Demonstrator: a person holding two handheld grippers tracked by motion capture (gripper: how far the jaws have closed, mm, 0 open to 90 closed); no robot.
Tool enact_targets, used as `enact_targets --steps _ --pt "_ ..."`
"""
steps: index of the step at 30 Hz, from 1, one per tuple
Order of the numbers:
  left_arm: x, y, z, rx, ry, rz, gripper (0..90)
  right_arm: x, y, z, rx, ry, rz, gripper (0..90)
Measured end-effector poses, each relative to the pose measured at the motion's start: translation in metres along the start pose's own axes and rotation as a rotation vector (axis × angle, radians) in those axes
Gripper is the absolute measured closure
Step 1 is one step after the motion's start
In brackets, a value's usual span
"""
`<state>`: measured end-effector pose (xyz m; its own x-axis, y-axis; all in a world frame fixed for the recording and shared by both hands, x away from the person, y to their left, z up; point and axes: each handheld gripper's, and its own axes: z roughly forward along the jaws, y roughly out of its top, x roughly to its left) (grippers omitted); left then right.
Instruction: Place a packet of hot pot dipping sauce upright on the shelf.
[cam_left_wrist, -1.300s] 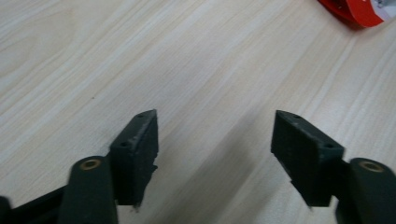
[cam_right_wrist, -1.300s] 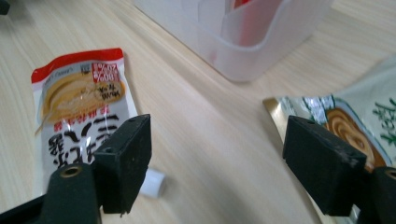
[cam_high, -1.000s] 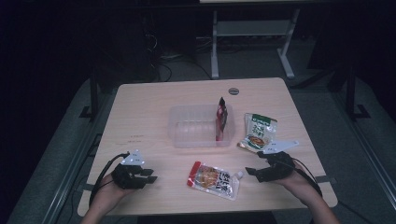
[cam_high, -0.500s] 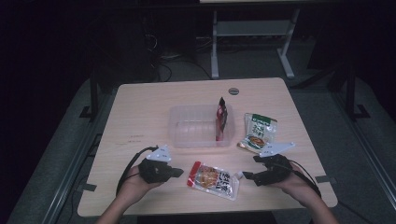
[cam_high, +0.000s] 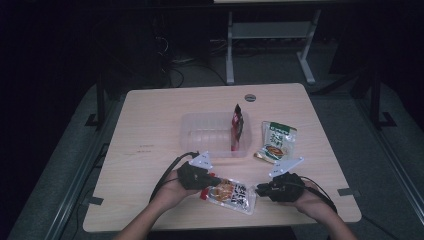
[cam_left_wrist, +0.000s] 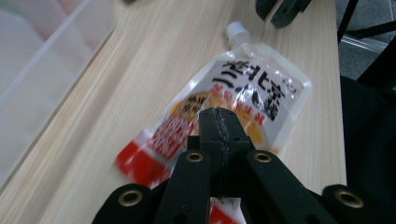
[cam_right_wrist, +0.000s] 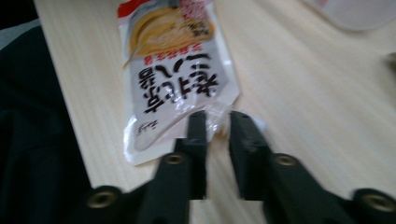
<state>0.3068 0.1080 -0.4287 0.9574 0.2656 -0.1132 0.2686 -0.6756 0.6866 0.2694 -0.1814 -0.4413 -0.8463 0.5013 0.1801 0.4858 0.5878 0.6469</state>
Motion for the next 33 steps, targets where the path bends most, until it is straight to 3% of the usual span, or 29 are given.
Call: enact_targets --steps 2,6,9,12,18,19,28,33 --pt "-0.001 0.003 0.007 0.007 -0.006 0.01 89.7 0.0 0.0 0.001 0.006 0.007 -0.011 89.8" --pt "-0.001 0.005 0.02 0.032 -0.016 0.022 89.7 0.003 0.0 0.006 0.026 0.042 -0.024 90.0" --pt "-0.002 0.003 0.027 0.063 -0.019 0.028 89.7 0.005 0.001 0.014 0.044 0.046 -0.035 90.0" --pt "-0.002 0.002 0.028 0.061 -0.021 0.022 89.7 0.006 0.002 0.02 0.06 0.039 -0.036 90.0" --pt "-0.002 0.001 0.028 0.079 -0.014 0.023 89.7 0.003 0.005 0.024 0.064 -0.014 -0.058 90.0" --pt "-0.002 0.0 0.028 0.08 -0.014 0.021 89.7 0.002 0.006 0.025 0.064 -0.019 -0.045 90.0" --pt "-0.004 -0.004 0.024 0.089 -0.017 0.006 89.7 -0.014 0.021 0.038 0.054 -0.101 -0.071 90.0" --pt "-0.008 -0.007 0.022 0.094 -0.02 0.006 89.7 -0.015 0.026 0.038 0.041 -0.113 -0.075 86.7"
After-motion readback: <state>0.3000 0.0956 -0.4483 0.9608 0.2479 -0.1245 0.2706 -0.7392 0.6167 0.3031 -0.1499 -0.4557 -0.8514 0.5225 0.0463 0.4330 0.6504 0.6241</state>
